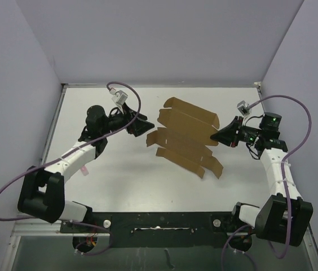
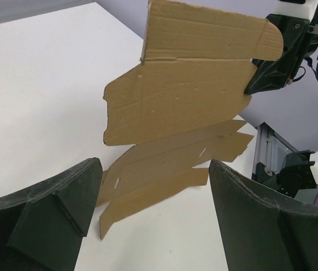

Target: Fold the paper box

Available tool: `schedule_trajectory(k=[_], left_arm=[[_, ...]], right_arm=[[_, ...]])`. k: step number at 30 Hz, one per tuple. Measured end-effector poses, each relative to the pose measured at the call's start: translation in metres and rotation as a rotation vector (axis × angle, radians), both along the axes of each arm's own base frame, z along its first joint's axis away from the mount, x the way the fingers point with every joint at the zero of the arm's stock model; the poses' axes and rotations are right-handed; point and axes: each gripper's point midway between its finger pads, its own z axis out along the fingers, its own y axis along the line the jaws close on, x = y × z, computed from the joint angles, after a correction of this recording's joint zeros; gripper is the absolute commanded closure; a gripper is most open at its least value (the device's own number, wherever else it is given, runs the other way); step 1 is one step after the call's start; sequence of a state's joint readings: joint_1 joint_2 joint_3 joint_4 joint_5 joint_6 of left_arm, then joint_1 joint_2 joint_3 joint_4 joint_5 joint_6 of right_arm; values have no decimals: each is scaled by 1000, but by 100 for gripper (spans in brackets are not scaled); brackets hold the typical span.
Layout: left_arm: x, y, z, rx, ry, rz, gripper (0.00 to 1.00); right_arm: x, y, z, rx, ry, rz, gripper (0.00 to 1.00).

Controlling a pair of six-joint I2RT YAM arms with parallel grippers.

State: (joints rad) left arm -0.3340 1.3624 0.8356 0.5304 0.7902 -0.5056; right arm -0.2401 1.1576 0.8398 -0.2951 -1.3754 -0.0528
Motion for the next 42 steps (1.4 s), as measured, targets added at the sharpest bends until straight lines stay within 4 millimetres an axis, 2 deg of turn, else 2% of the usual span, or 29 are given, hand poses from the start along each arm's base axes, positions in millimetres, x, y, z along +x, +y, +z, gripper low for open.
schedule_trajectory(k=[4, 6, 7, 13, 20, 28, 33, 36, 42], left_arm=[[9, -11, -15, -16, 36, -17, 26], [15, -14, -15, -28, 48, -20, 26], [18, -15, -12, -36, 50, -19, 26], [28, -11, 37, -135, -46, -6, 26], [29, -9, 40, -130, -80, -12, 25], [30, -9, 28, -97, -135, -28, 25], [37, -14, -5, -103, -119, -48, 26], [41, -19, -20, -118, -102, -68, 31], [31, -41, -37, -141, -89, -156, 37]], right_arm=[[1, 3, 7, -20, -1, 0, 100], [3, 2, 11, -25, -12, -6, 100], [2, 2, 13, -26, -16, -6, 100], [0, 5, 16, -14, -3, -2, 100], [-2, 8, 18, -7, -16, 19, 100], [-5, 9, 20, 0, -44, 49, 100], [-8, 10, 14, -4, -46, 64, 100], [-11, 11, 10, -5, -49, 77, 100], [-13, 9, 7, -5, -57, 92, 100]])
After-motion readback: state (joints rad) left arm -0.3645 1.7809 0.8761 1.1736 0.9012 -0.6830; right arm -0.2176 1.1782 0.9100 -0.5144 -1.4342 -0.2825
